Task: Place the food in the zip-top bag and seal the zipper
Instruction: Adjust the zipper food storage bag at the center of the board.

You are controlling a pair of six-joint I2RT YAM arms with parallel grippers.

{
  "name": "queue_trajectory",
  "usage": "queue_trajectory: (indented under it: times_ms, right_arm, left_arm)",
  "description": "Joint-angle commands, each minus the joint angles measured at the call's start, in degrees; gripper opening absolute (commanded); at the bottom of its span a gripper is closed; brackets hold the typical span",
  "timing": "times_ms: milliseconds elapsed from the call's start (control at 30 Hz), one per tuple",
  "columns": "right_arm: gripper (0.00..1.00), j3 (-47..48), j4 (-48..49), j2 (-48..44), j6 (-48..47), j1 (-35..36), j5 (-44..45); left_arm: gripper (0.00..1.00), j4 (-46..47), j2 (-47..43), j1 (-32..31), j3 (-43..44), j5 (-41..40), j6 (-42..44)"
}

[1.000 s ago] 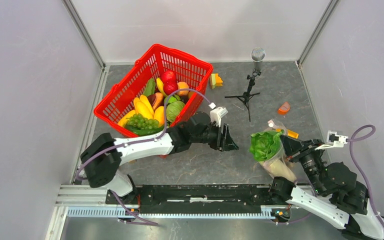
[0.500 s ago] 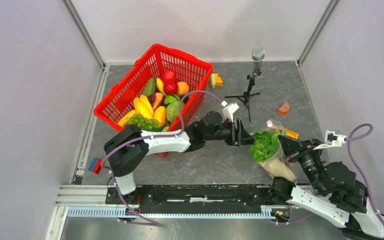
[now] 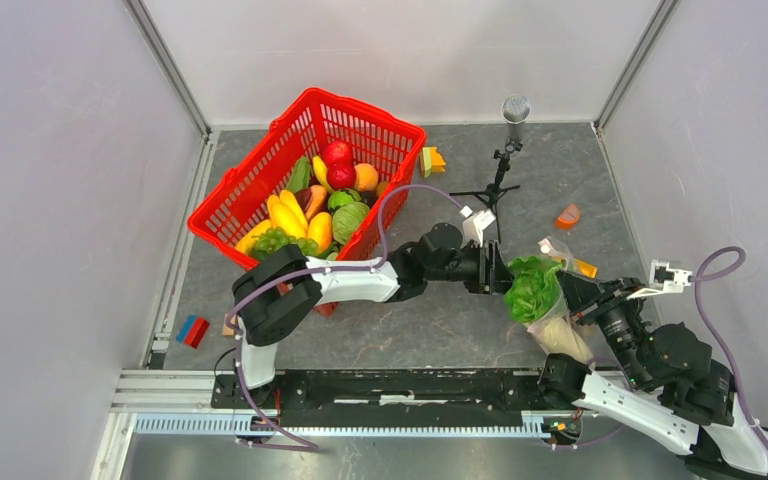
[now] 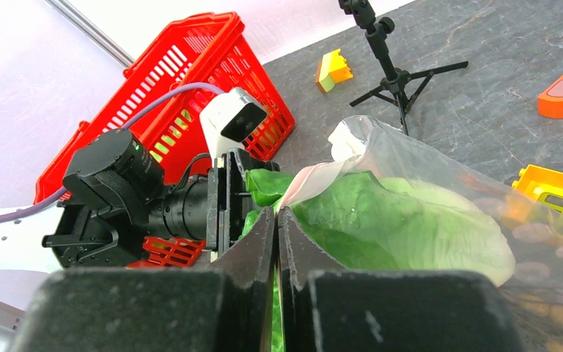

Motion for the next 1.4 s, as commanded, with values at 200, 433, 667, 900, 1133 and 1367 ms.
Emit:
queue_trajectory:
  times_ms: [200, 433, 667, 900, 1133, 1367]
  right_arm:
    - [0.06, 0.07, 5.58, -1.15, -0.31, 0.68, -0.60]
    - [0.07, -0.33, 7.15, -1.04, -1.22, 0.66, -1.97]
    - [0.07, 1.61, 9.10, 8.06, -4.69, 0.68, -5.05]
    - [0.07, 2.37, 13.79, 16.68, -7.67, 0.66, -0.94]
    - [0.06, -0.02, 21.96, 17.55, -9.91, 0.69, -0.16]
    - [0.07, 3.95, 27.36, 18.03, -15.99, 0.76, -3.66]
  left_arm:
    - [0.22, -6.41, 0.30, -0.78, 6.85, -3.00, 7.21]
    - [0.02, -16.83, -5.21, -0.70, 9.23, -7.50, 16.91]
    - [0.02, -36.55, -16.62, 0.14, 15.25, -12.51, 31.20]
    - [0.02, -52.68, -22.74, 1.28, 19.97, -15.28, 39.95]
    - [0.02, -50.89, -24.89, 1.95, 16.27, -14.33, 37.92]
    - [0.02, -50.77, -30.54, 2.04, 19.71, -14.44, 38.70]
